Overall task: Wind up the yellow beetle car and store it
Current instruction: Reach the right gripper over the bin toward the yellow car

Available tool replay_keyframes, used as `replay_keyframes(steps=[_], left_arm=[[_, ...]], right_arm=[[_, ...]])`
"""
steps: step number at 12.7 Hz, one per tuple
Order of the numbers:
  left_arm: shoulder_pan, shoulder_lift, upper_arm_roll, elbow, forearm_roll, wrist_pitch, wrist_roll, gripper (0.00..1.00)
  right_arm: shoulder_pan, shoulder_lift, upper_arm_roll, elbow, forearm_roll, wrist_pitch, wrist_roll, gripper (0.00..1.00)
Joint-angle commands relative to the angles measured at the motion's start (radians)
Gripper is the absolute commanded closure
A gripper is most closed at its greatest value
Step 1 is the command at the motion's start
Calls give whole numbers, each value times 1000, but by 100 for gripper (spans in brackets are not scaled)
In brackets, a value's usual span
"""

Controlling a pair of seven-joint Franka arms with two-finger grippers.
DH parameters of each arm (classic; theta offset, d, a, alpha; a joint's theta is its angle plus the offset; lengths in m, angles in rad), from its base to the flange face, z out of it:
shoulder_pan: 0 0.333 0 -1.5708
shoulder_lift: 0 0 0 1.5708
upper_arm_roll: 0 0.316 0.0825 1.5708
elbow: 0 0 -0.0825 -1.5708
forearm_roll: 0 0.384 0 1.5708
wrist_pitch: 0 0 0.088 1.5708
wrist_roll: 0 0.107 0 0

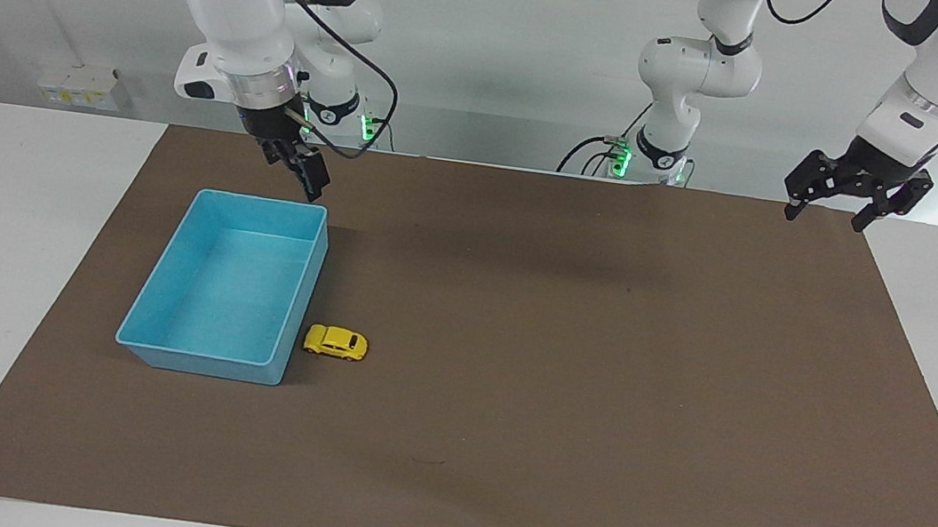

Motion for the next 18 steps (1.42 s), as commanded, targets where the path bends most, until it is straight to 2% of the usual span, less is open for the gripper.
replay_keyframes(steps=[1, 4, 9, 11, 18], left_arm=[[4, -1, 8, 12, 15, 35, 14, 0], [-11, 6, 1, 18, 19, 41, 11, 0], [-11, -3, -60, 15, 16, -11, -18, 0], [-10, -6, -65, 4, 12, 3, -96, 0], [-3, -7, -65, 3, 9, 3, -60, 0]], right_arm=[[21, 13, 0, -13, 25, 46, 144, 0], [27, 51, 0, -16, 25, 101, 370, 0], [51, 131, 0, -23, 26, 198, 624, 0], [52, 137, 0, -53, 26, 244, 659, 0], [27, 144, -2, -81, 36, 330, 800, 0]])
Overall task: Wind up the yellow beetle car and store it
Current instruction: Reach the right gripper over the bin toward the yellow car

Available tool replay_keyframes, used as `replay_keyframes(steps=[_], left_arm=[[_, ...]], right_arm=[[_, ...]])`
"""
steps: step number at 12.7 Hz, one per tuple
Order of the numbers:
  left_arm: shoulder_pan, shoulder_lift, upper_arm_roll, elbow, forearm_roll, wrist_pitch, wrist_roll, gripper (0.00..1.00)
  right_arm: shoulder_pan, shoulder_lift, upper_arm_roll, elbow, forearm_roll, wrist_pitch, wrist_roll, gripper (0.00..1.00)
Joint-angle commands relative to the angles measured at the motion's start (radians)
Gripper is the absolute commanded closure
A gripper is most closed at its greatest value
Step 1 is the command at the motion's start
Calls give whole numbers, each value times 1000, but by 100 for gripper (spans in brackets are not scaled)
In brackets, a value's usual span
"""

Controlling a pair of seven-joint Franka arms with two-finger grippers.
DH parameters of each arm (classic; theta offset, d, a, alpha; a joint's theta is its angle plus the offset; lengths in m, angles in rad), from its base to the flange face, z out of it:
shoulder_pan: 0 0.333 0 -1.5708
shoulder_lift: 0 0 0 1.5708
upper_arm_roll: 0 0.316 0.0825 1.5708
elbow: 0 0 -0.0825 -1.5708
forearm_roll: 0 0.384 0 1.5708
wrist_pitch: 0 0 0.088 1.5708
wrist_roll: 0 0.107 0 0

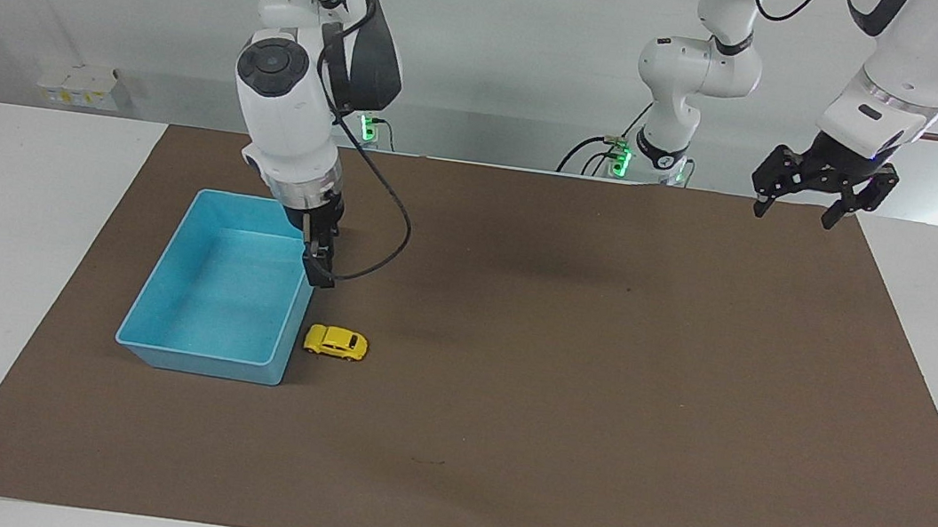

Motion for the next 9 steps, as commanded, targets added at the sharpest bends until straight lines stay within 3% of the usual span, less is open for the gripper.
replay_keyframes(steps=[1, 9], left_arm=[[3, -8, 2, 2, 8, -11, 54, 0], [7, -7, 12, 4, 8, -11, 62, 0]], right_arm=[[-14, 7, 5, -30, 26, 44, 45, 0], [-1, 101, 5, -107, 25, 212, 100, 0]])
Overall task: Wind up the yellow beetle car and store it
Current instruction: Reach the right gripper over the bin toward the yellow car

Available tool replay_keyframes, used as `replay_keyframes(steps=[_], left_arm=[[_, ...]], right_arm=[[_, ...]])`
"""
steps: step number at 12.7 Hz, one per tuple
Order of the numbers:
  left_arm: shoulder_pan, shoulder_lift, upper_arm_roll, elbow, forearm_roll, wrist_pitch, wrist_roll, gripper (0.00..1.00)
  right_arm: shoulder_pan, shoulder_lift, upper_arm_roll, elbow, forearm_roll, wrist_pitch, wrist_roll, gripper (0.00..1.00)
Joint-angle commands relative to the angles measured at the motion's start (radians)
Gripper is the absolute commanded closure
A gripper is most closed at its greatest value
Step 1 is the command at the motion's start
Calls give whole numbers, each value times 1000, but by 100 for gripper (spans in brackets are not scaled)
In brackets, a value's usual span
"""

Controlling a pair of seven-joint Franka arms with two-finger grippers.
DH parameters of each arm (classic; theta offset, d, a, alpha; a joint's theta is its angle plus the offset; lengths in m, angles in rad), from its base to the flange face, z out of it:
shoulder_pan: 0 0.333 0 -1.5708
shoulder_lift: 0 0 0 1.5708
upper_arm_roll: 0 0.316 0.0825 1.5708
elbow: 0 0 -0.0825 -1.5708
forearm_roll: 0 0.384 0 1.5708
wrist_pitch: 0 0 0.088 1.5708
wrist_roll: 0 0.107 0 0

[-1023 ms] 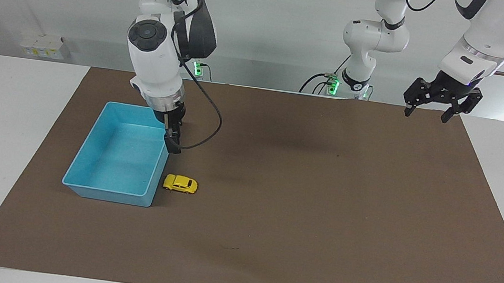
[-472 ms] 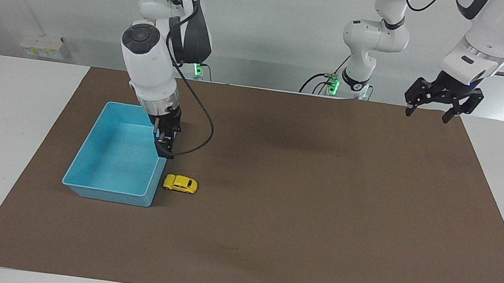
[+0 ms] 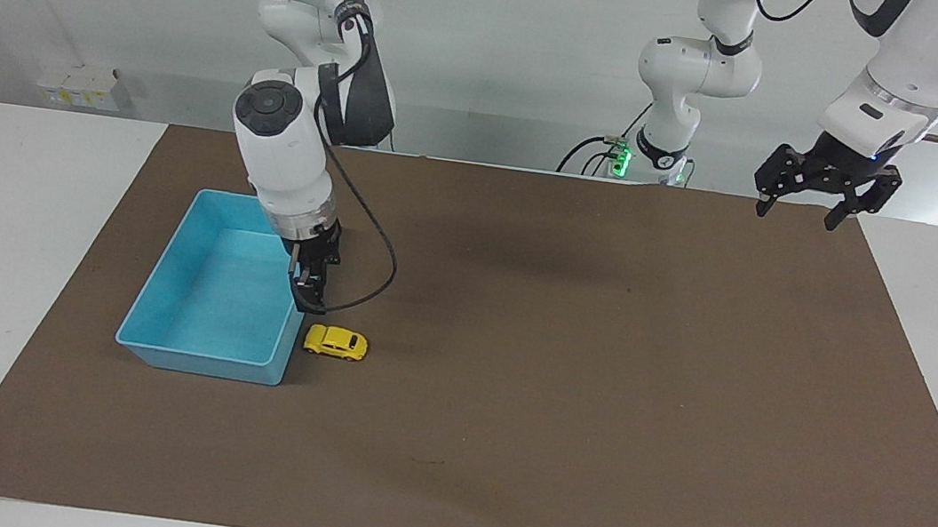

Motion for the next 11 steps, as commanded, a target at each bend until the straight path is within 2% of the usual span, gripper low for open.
replay_keyframes(steps=[1, 5, 11], left_arm=[[7, -7, 6, 4, 8, -9, 19, 0], [5, -7, 8, 4, 8, -9, 19, 0], [5, -7, 9, 4, 8, -3, 16, 0]], right_arm=[[-2, 24, 6, -28, 24, 64, 20, 0], [1, 79, 6, -48, 4, 154, 54, 0], [4, 125, 6, -72, -30, 210, 34, 0]])
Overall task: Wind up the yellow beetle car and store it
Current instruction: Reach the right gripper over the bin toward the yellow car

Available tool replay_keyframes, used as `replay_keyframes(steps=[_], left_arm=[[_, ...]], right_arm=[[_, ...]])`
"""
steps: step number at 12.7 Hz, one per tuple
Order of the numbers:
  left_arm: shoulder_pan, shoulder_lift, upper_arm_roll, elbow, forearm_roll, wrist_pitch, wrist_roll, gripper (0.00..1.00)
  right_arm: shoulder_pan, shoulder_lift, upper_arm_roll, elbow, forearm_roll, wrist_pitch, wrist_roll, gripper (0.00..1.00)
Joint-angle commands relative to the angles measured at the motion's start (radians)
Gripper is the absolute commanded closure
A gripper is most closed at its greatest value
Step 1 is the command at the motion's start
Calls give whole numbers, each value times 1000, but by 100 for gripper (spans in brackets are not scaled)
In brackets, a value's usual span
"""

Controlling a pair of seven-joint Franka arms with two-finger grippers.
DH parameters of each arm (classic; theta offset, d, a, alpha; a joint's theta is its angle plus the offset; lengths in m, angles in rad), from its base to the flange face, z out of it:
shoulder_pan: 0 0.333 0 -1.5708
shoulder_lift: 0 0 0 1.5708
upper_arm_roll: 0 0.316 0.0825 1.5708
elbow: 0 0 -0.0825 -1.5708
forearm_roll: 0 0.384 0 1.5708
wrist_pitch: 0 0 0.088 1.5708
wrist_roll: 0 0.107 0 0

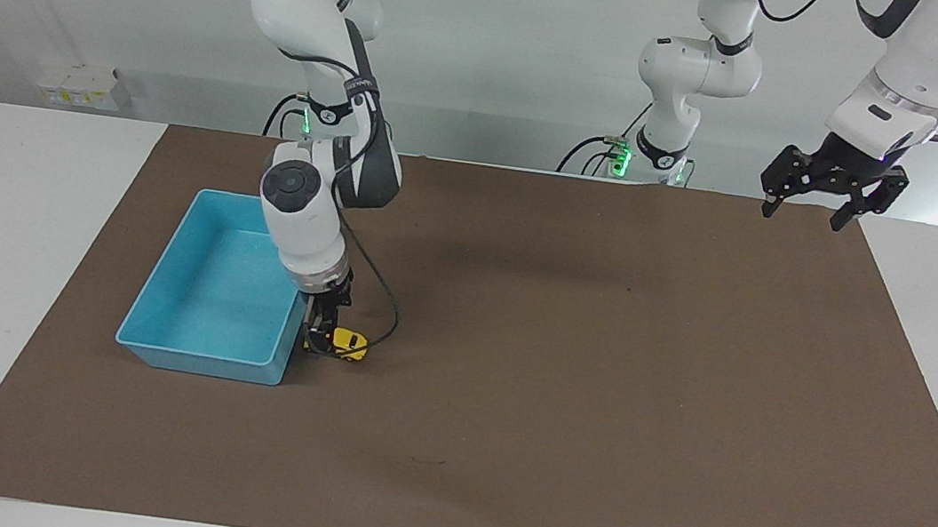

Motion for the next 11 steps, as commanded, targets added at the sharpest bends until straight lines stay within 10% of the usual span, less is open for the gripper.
replay_keyframes(steps=[1, 6, 7, 9, 11], left_arm=[[5, -7, -2, 4, 8, -4, 8, 0], [52, -2, -16, 4, 8, 3, 8, 0], [48, -4, -16, 5, 8, 3, 8, 0], [45, -5, -15, 7, 8, -11, 4, 0], [54, -7, -6, 7, 8, -13, 4, 0]], right_arm=[[-1, 6, 4, -23, -18, 41, -4, 0], [-5, 6, 4, -54, -15, 85, -70, 10], [-5, 4, 4, -64, -12, 85, -76, 21], [-5, 4, 5, -63, -1, 85, -83, 95], [-4, 7, 4, -49, -1, 82, -103, 100]])
